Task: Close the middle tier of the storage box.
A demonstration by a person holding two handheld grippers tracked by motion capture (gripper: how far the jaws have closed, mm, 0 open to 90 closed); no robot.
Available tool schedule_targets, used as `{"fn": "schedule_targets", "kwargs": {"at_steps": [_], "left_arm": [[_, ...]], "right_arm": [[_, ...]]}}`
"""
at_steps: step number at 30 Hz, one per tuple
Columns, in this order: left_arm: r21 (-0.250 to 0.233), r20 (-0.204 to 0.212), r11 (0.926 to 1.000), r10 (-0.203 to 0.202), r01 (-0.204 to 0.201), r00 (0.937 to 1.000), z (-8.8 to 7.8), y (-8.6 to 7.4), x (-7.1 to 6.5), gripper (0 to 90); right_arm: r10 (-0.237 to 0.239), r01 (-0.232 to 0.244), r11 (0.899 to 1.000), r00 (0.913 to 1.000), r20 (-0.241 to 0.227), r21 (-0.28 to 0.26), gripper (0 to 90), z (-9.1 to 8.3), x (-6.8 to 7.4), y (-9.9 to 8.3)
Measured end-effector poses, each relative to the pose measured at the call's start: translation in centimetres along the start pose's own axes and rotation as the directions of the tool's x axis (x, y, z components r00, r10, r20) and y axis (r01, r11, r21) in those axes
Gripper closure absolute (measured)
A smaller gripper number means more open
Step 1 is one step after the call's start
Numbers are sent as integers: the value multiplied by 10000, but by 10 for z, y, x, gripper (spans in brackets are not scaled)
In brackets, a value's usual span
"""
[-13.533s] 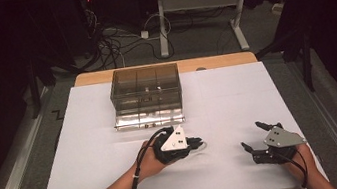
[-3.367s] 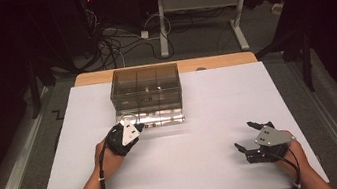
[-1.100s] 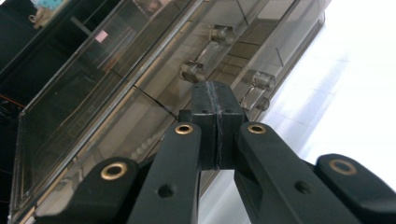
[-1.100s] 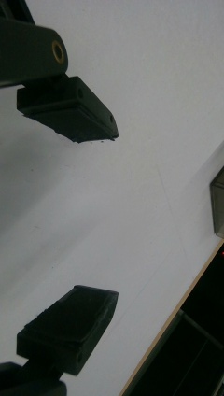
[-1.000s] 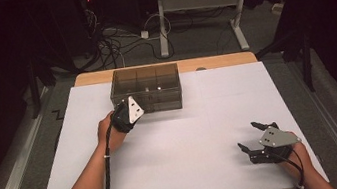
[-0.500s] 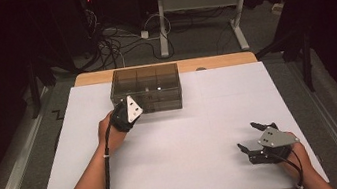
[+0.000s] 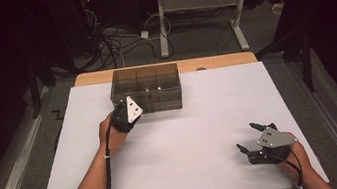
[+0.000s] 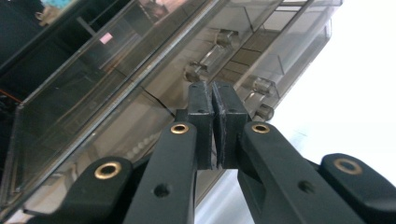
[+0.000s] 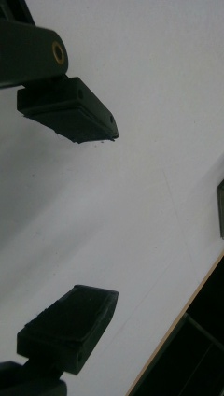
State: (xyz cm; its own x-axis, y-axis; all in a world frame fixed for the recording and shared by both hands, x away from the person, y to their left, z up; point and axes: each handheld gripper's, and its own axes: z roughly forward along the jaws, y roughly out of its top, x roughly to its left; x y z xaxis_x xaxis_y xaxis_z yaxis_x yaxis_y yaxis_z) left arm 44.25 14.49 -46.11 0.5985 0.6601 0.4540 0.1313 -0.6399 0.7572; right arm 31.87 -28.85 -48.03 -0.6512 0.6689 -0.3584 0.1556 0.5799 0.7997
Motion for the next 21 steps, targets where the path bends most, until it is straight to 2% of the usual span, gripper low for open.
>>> {"fn": "schedule_targets", "kwargs": {"at_steps": [6,8,12,14,16,19,21], "left_arm": [[182,-84,9998,-59,60,9999,1,-2,1,859],[283,10,9996,-81,81,10000,2,-3,0,858],[368,-59,9993,36,-33,10000,3,-3,-2,859],[337,-5,9994,-90,90,10000,5,-4,-1,859],[533,-79,9986,-1,5,10000,8,-5,-2,859],[465,-250,9987,-207,218,9995,11,-7,-1,858],[459,-356,9987,-192,208,9992,11,-7,-1,859]], "right_arm": [[-18,18,10000,10000,-3,75,199,0,1,-1],[-64,64,9999,10000,-15,86,199,0,2,-1],[-86,86,10000,10000,2,46,199,-1,2,-1],[-49,49,10000,10000,17,31,199,-2,1,-1],[-2,1,10000,10000,31,34,199,-2,1,-1],[-68,68,10000,10000,-7,61,199,-1,1,-2],[-76,76,10000,10000,-13,40,198,-1,1,-1]]}}
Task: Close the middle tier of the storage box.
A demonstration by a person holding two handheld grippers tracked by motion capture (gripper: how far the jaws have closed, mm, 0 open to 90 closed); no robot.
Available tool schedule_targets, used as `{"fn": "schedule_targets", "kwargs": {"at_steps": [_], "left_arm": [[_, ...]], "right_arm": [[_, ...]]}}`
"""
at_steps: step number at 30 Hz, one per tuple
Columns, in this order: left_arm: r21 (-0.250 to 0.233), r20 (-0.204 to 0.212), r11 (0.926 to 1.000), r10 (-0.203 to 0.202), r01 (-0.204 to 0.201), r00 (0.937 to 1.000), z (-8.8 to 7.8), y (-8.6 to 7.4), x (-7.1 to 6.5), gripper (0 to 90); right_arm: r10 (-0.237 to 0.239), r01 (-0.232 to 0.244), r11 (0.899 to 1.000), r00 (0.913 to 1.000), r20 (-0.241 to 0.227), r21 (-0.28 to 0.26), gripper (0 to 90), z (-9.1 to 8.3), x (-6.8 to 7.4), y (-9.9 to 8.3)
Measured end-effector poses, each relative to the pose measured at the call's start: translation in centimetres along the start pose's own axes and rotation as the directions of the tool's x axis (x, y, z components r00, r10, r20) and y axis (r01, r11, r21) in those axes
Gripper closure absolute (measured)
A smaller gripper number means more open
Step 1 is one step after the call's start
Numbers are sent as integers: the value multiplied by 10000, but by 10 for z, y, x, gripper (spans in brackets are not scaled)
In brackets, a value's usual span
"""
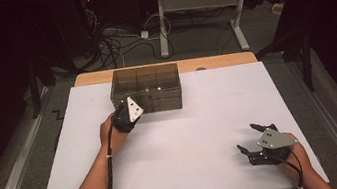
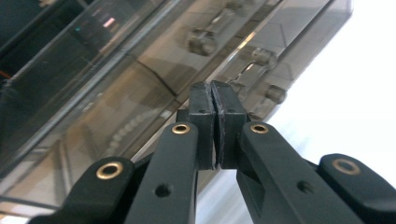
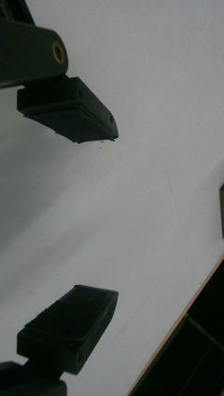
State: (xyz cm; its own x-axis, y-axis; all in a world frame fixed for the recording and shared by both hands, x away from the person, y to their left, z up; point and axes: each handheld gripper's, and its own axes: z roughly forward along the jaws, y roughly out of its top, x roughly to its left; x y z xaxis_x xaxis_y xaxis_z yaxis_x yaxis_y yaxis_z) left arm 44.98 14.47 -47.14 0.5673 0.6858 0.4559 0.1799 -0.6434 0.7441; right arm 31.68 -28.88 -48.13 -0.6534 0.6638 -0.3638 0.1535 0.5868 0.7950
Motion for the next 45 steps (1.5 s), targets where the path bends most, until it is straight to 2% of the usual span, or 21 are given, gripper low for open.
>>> {"fn": "schedule_targets", "kwargs": {"at_steps": [2,11,21,27,35,40,43,44,45], "left_arm": [[-223,3,9994,-255,255,9997,-1,-1,3,858],[-406,47,9987,-293,295,9996,0,0,2,859],[-264,94,9994,-214,217,9997,1,0,1,857],[-326,243,9989,-341,349,9991,-4,-1,4,857],[-809,125,9958,-412,421,9991,-20,4,8,843],[-1304,-69,9907,-404,391,9992,-31,9,9,824],[-1375,-184,9898,-389,360,9991,-34,11,9,771],[-1504,-89,9877,-442,423,9990,-36,13,8,764],[-1563,-61,9870,-389,375,9992,-38,14,8,721]], "right_arm": [[11,-11,10000,10000,-7,5,199,0,0,0],[-3,3,10000,10000,-7,62,198,1,1,1],[5,-5,10000,10000,10,59,198,0,0,0],[5,-5,10000,10000,35,0,199,-1,0,0],[-29,30,9999,10000,87,-114,198,-3,-1,1],[-18,19,9999,9999,99,-125,198,-3,-2,1],[26,-24,9999,9999,105,-124,198,-3,-2,1],[14,-13,9999,10000,76,-125,197,-3,-2,1],[-15,16,9999,10000,71,-123,197,-3,-1,1]]}}
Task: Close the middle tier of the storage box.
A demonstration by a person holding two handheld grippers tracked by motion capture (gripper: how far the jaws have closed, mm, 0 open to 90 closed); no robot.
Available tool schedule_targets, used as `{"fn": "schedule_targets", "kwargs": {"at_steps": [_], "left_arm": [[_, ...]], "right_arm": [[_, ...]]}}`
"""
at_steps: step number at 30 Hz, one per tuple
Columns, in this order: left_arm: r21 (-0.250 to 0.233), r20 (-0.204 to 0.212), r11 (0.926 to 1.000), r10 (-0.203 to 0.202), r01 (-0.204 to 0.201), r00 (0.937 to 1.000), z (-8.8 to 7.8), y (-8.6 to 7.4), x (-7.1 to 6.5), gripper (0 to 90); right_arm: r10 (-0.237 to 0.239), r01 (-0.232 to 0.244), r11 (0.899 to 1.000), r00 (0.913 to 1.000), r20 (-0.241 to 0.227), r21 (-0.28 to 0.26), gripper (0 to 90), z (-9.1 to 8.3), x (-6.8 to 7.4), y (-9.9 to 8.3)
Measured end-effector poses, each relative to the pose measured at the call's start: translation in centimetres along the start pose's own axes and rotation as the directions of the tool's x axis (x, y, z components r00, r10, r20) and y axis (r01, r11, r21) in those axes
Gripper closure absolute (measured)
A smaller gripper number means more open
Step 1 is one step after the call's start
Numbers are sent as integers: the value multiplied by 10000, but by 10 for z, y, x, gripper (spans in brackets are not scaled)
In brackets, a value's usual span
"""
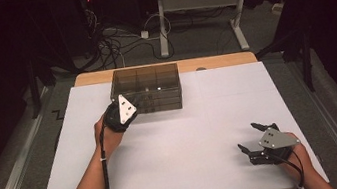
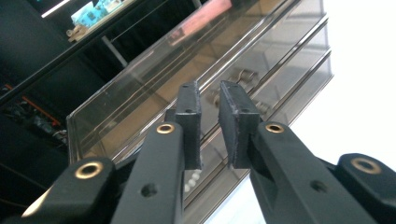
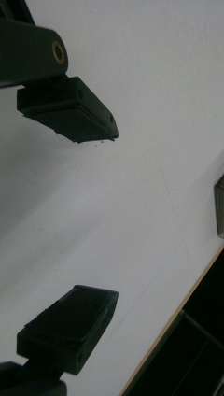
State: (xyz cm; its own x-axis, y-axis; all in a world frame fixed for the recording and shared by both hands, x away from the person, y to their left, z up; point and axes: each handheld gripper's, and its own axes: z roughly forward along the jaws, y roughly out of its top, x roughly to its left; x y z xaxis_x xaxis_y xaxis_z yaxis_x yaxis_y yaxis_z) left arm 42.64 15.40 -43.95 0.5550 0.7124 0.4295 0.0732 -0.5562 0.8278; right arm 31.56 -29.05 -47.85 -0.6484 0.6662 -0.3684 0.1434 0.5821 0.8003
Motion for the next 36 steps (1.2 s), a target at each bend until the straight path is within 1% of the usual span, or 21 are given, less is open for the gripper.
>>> {"fn": "schedule_targets", "kwargs": {"at_steps": [3,4,5,7,8,10,11,13,15,18,20,22,24,26,27,29,30,31,32,34,36], "left_arm": [[-134,-55,9998,109,-110,9999,-3,4,-2,675],[-189,-75,9997,130,-131,9999,-4,5,-3,623],[-244,-103,9996,127,-130,9999,-5,6,-4,615],[-275,-327,9996,77,-86,9994,-6,8,-6,509],[-296,-424,9996,-1,-12,9991,-7,8,-6,471],[-461,-370,9989,-132,115,9992,-8,9,-7,444],[-532,-325,9985,-158,140,9993,-9,10,-7,382],[-565,-382,9984,-92,70,9992,-10,11,-8,359],[-560,-435,9984,-99,74,9990,-10,12,-9,291],[-571,-275,9983,-109,94,9996,-11,14,-11,283],[-613,-118,9981,-89,81,9999,-12,14,-11,238],[-628,-77,9980,-57,52,10000,-13,15,-12,237],[-650,73,9978,-89,94,9999,-13,16,-13,237],[-631,72,9980,-67,72,10000,-13,16,-14,236],[-676,210,9977,-91,105,9997,-14,17,-15,235],[-687,184,9976,-79,92,9998,-14,17,-15,235],[-709,230,9974,-68,84,9997,-14,18,-16,235],[-781,390,9969,-60,91,9992,-15,19,-17,234],[-776,422,9969,-59,91,9991,-15,20,-18,233],[-751,442,9972,-29,62,9990,-16,22,-20,168],[-758,495,9971,-51,88,9988,-16,23,-21,169]], "right_arm": [[-4,4,10000,10000,-20,-15,197,0,1,0],[-14,14,10000,10000,-29,-22,197,0,1,0],[-24,24,10000,10000,-38,-18,196,0,1,0],[-72,72,10000,10000,-44,-5,197,0,1,0],[-55,55,10000,10000,-43,-11,197,0,1,0],[-49,49,10000,10000,-36,-31,197,-1,0,0],[-42,42,10000,10000,-19,-46,196,-1,1,0],[4,-4,10000,10000,-23,-55,197,-1,0,0],[1,-1,10000,10000,-17,-37,196,0,0,0],[2,-2,10000,10000,-39,-4,196,1,0,1],[-15,15,10000,10000,-44,8,194,1,1,1],[-16,16,10000,10000,-27,-6,193,1,1,0],[22,-22,10000,10000,1,-21,190,0,1,0],[56,-55,10000,10000,28,-36,187,0,0,1],[76,-76,10000,10000,44,-40,185,0,0,1],[91,-91,9999,9999,74,-50,179,0,0,1],[120,-120,9999,9999,101,-63,174,0,0,1],[136,-135,9999,9998,116,-74,173,0,0,1],[160,-159,9998,9998,121,-73,172,0,0,1],[184,-184,9998,9998,100,-79,171,0,0,2],[148,-148,9999,9998,101,-87,169,0,1,2]]}}
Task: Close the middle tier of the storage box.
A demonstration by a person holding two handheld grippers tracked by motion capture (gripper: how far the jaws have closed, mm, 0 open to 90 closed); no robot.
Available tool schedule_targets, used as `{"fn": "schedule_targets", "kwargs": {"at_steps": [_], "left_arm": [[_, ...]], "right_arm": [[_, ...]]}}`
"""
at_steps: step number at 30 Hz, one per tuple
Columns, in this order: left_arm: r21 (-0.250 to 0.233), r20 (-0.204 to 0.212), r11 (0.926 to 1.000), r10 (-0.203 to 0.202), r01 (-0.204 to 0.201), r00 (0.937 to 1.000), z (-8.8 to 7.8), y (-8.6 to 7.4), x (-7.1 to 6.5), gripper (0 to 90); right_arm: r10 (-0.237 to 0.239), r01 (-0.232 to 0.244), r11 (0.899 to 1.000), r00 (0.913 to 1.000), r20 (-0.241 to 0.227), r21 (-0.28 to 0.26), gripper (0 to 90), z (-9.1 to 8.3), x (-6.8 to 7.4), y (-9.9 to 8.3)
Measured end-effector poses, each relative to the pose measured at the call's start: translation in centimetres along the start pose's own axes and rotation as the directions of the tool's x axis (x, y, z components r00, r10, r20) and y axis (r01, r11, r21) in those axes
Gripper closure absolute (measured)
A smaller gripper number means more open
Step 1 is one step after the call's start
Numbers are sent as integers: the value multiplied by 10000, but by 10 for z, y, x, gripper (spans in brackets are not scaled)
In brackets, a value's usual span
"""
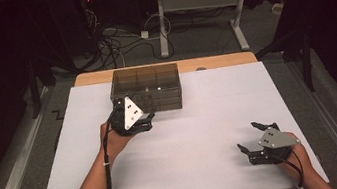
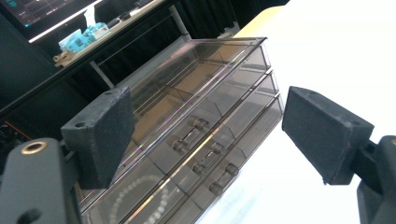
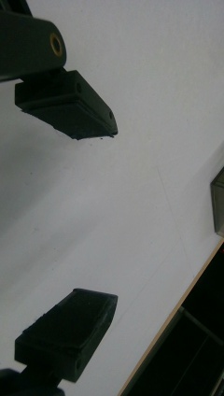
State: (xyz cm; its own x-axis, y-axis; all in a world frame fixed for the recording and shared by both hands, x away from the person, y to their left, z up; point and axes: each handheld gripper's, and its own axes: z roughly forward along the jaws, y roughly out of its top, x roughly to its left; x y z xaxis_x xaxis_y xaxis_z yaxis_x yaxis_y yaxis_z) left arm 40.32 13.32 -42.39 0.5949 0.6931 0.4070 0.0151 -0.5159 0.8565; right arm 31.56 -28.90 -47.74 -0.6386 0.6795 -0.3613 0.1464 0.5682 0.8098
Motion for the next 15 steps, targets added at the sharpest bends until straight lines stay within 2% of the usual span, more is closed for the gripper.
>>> {"fn": "schedule_targets", "kwargs": {"at_steps": [4,14,15], "left_arm": [[-86,244,10000,-13,15,9997,-1,2,-3,169],[-130,504,9998,121,-115,9987,-3,6,-8,169],[-42,457,9997,240,-238,9987,-3,6,-9,169]], "right_arm": [[112,-112,9999,9999,-24,-25,169,0,0,0],[332,-332,9994,9994,-48,-135,164,-1,2,1],[326,-327,9994,9995,-49,-133,163,-1,2,2]]}}
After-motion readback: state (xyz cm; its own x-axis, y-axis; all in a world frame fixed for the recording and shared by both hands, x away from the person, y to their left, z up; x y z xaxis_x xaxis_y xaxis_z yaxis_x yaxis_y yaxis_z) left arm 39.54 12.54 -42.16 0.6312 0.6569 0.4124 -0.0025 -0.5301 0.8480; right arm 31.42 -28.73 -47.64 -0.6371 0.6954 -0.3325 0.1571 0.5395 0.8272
